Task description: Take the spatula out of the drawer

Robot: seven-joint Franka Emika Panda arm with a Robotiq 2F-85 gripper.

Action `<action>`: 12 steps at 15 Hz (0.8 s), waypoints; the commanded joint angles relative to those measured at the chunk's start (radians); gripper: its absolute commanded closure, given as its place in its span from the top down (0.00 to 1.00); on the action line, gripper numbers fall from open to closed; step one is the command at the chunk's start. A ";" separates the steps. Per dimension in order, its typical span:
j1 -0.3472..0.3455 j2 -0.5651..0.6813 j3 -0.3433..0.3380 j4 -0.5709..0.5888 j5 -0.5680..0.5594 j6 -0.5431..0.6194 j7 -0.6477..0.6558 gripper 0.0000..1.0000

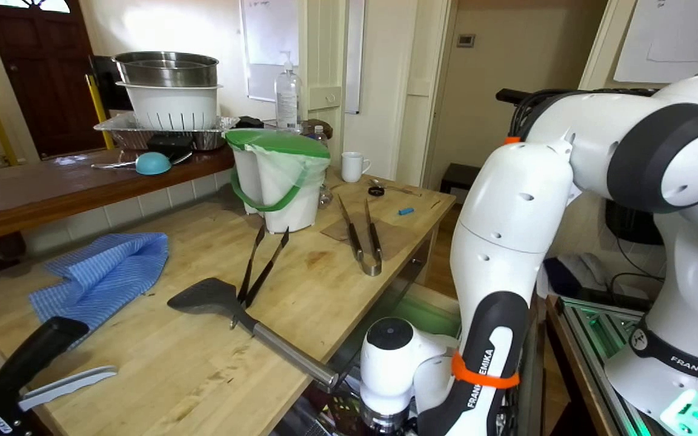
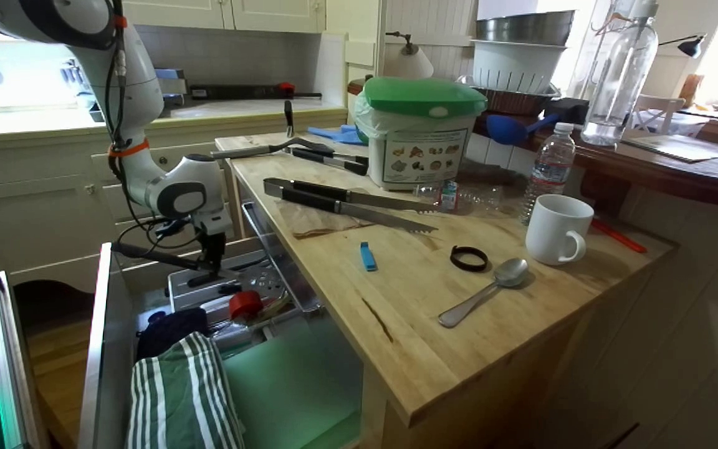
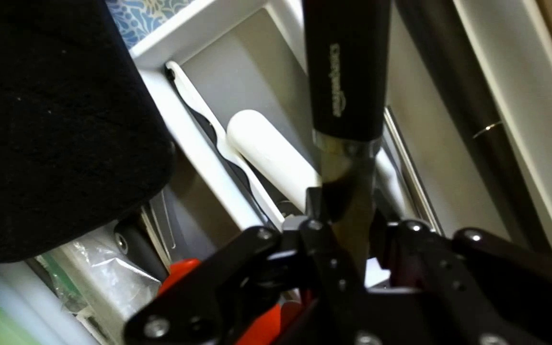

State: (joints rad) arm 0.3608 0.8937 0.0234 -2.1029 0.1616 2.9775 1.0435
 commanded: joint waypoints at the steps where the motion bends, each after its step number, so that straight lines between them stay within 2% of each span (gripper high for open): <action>1: -0.023 -0.089 0.037 -0.127 0.054 0.063 -0.053 0.06; 3: 0.008 -0.104 0.029 -0.147 0.043 0.054 -0.074 0.06; 5: 0.096 -0.120 -0.017 -0.179 0.035 0.071 -0.057 0.06; 9: 0.373 -0.132 -0.196 -0.267 -0.013 0.229 0.029 0.06; 10: 0.442 -0.121 -0.232 -0.259 0.053 0.220 -0.002 0.06; 12: 0.517 -0.097 -0.274 -0.246 0.085 0.214 -0.013 0.06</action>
State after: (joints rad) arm 0.7562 0.7823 -0.1766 -2.3411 0.1967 3.1746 1.0324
